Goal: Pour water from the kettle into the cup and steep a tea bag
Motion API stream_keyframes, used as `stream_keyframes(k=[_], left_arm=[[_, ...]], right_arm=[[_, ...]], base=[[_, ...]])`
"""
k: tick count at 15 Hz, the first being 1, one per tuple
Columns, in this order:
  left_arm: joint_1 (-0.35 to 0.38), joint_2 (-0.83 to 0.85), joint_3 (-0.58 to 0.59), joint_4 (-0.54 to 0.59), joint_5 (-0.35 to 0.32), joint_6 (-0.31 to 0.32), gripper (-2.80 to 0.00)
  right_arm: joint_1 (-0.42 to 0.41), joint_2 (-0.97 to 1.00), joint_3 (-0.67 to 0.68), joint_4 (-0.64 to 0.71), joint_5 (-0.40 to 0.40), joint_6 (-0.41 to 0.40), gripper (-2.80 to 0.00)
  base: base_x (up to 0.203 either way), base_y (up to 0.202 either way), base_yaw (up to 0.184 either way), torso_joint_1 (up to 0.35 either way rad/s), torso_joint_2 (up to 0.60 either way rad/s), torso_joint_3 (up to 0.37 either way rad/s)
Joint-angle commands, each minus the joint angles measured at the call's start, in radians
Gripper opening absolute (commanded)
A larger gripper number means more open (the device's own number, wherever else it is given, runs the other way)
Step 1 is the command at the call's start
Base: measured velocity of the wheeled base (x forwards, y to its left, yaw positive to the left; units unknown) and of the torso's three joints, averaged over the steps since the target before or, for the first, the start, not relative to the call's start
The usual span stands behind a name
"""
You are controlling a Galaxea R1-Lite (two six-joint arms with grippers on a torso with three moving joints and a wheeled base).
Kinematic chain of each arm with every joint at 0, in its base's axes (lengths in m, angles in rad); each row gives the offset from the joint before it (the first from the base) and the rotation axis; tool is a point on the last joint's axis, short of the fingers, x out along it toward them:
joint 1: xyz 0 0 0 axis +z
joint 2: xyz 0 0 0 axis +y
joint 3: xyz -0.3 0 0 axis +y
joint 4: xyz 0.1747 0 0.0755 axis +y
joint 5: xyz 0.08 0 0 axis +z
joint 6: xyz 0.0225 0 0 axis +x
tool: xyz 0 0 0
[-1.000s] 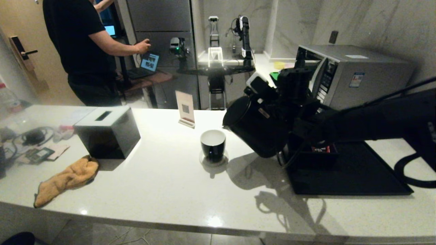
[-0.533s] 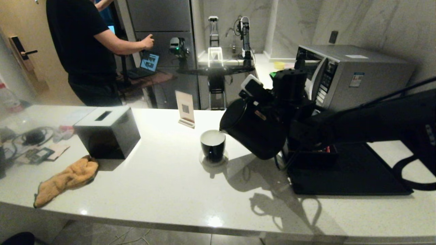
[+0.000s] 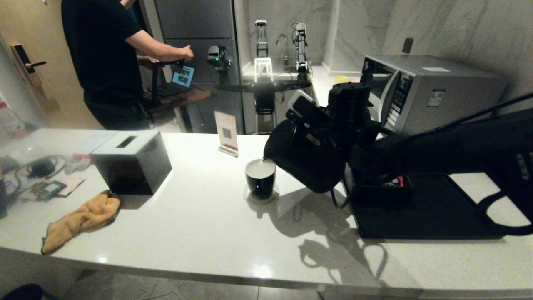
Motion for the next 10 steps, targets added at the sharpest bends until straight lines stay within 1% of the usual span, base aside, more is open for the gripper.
stream_keyframes(k=[1,10], left_arm=[[0.000,0.000,0.000,0.000,0.000,0.000,-2.80],[0.000,0.000,0.000,0.000,0.000,0.000,-2.80]], right_arm=[[0.002,0.009,-0.006,-0.007,-0.003,-0.020,-2.80],[0.004,0.006,-0.006,-0.009,-0.001,-0.047,-2.80]], base=[[0.000,0.000,0.000,0.000,0.00,0.000],[0.000,0.000,0.000,0.000,0.00,0.000]])
